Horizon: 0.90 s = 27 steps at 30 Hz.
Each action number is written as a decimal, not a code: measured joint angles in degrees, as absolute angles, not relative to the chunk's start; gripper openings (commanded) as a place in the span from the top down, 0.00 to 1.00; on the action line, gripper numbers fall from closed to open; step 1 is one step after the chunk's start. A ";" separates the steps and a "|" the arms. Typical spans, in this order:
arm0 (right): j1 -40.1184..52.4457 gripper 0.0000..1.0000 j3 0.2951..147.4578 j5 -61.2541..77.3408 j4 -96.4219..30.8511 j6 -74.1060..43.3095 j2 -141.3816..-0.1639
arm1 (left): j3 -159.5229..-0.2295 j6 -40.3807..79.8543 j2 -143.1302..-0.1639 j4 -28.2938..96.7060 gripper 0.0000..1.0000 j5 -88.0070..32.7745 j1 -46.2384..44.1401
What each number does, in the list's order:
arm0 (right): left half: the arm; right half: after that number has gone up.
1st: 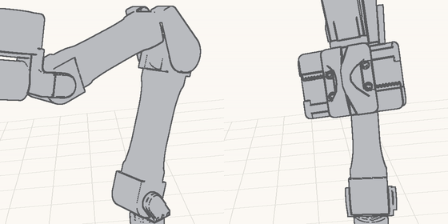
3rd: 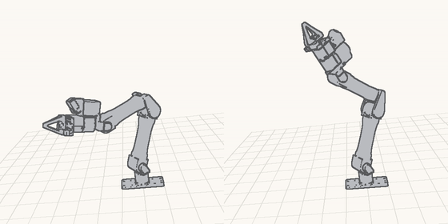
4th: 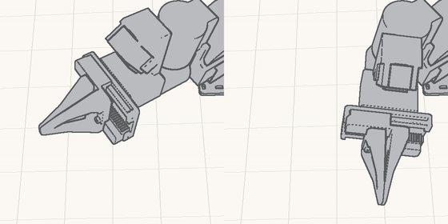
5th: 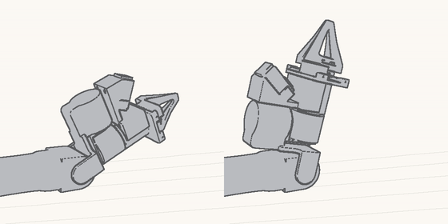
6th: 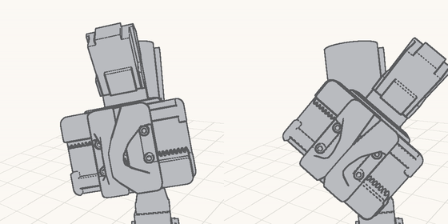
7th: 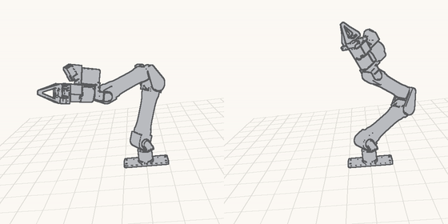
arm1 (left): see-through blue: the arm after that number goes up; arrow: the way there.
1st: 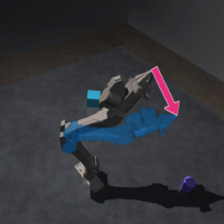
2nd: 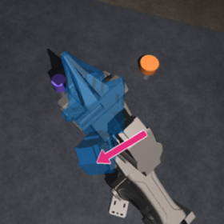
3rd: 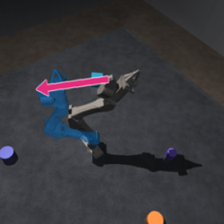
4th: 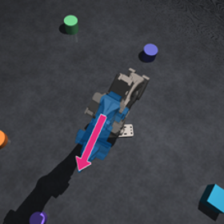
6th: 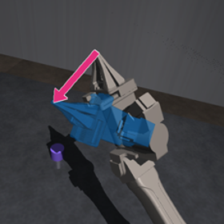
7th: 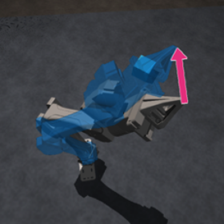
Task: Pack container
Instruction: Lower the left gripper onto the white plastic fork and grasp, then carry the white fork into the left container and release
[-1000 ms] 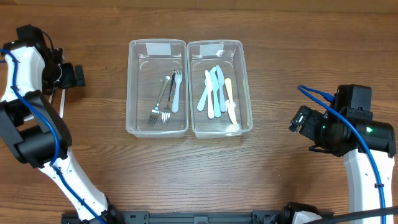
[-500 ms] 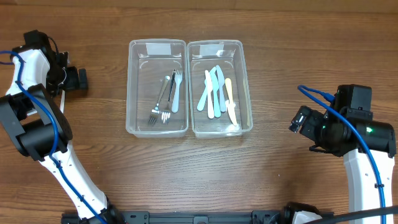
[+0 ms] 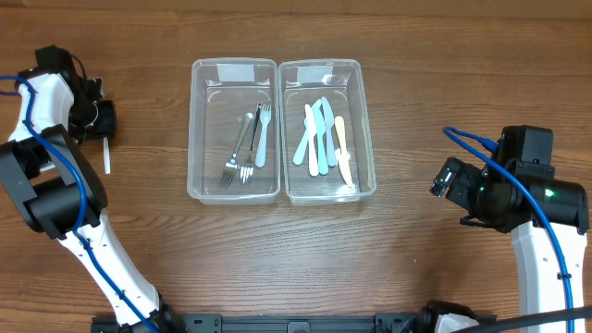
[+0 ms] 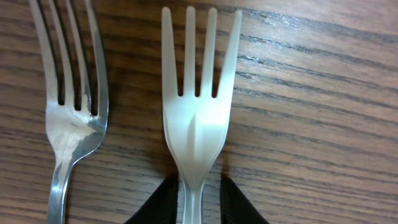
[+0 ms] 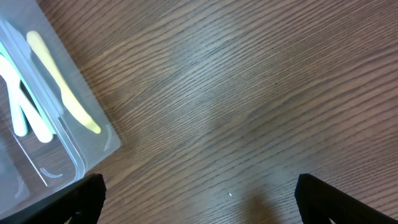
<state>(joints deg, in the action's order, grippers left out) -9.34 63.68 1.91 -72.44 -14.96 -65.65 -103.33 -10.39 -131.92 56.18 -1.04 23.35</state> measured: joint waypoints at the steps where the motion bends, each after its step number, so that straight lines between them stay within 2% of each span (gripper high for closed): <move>1: -9.34 0.00 63.68 1.89 -72.42 -14.94 -65.65 | -103.33 -10.55 -131.92 56.25 0.88 -1.06 23.35; 4: -9.34 0.00 63.68 1.89 -72.42 -14.96 -65.65 | -103.33 -10.59 -131.92 56.31 0.96 -1.06 23.35; 15: -9.34 0.00 63.68 1.48 -71.96 -14.96 -65.65 | -103.79 -10.22 -128.88 61.98 0.96 -3.95 21.02; 18: -9.34 0.00 63.68 1.50 -71.94 -14.94 -65.65 | -103.77 -8.97 -118.63 63.24 0.96 -4.10 15.75; 23: -9.34 0.00 63.68 1.65 -72.25 -14.96 -65.65 | -105.45 -4.73 -98.87 65.49 0.96 -5.06 0.47; 27: -9.34 0.00 63.68 1.67 -72.51 -14.94 -65.65 | -105.30 -0.34 -98.98 65.78 0.96 -3.64 -7.57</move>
<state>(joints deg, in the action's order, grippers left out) -9.34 63.68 1.67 -72.51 -14.94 -65.65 -105.30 -0.34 -98.98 65.78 -3.64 -7.57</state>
